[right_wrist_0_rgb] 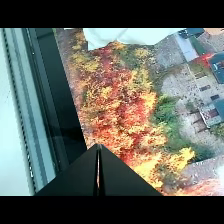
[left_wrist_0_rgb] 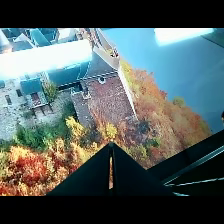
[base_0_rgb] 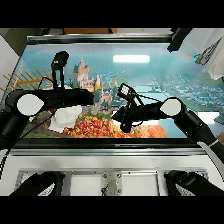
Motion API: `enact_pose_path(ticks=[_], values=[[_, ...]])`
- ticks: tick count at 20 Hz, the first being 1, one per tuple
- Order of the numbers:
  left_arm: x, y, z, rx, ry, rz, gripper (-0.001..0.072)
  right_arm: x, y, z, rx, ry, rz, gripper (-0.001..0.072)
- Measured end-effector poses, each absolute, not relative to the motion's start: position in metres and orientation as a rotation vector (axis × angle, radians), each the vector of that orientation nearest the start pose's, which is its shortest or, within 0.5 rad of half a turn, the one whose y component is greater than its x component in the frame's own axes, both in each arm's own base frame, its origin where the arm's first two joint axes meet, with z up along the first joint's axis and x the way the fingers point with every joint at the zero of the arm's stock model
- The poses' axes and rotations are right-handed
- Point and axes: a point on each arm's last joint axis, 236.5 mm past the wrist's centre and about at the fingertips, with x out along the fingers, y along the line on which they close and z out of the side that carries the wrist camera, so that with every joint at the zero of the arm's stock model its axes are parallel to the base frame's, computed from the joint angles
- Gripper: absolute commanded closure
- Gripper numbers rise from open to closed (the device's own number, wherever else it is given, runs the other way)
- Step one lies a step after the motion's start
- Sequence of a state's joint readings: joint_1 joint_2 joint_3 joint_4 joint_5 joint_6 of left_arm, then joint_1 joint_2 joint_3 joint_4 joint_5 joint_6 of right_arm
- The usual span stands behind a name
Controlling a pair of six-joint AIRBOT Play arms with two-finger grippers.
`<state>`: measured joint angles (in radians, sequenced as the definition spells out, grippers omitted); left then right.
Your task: Fold the clothes and pants, and hang the long-sleeved shirts on hangers.
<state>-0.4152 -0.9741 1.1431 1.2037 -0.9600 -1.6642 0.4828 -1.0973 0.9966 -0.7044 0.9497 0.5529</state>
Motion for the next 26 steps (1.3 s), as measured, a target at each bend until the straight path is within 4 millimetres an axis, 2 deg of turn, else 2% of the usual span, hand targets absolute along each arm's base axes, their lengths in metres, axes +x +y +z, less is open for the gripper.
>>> enact_pose_path(ticks=[11,12,13,15,17,19,22,23,26], values=[[0.332,-0.222,0.158,-0.237,0.87,-0.552,0.0686,0.277,0.311,0.102,-0.265,0.637,1.243,0.0687],[0.333,-0.223,0.158,-0.238,0.867,-0.552,0.0508,0.277,0.311,0.102,-0.265,0.638,1.243,0.0687],[0.335,-0.222,0.159,-0.237,0.859,-0.548,0.0012,0.277,0.311,0.102,-0.266,0.638,1.243,0.0687],[0.343,-0.21,0.16,-0.215,0.842,-0.512,-0.0013,0.277,0.311,0.102,-0.265,0.638,1.243,0.0687],[0.356,-0.178,0.154,-0.182,0.841,-0.412,-0.0013,0.277,0.311,0.102,-0.266,0.638,1.243,0.0687],[0.37,-0.131,0.139,-0.161,0.879,-0.269,-0.0013,0.277,0.311,0.102,-0.265,0.638,1.243,0.0687],[0.383,-0.055,0.103,-0.188,0.986,-0.053,-0.0013,0.277,0.311,0.102,-0.265,0.638,1.243,0.0687],[0.386,-0.036,0.088,-0.212,1.028,0.001,-0.0013,0.277,0.311,0.102,-0.266,0.637,1.243,0.0687],[0.393,0.006,0.043,-0.27,1.134,0.115,-0.0013,0.277,0.311,0.102,-0.266,0.638,1.243,0.0687]])
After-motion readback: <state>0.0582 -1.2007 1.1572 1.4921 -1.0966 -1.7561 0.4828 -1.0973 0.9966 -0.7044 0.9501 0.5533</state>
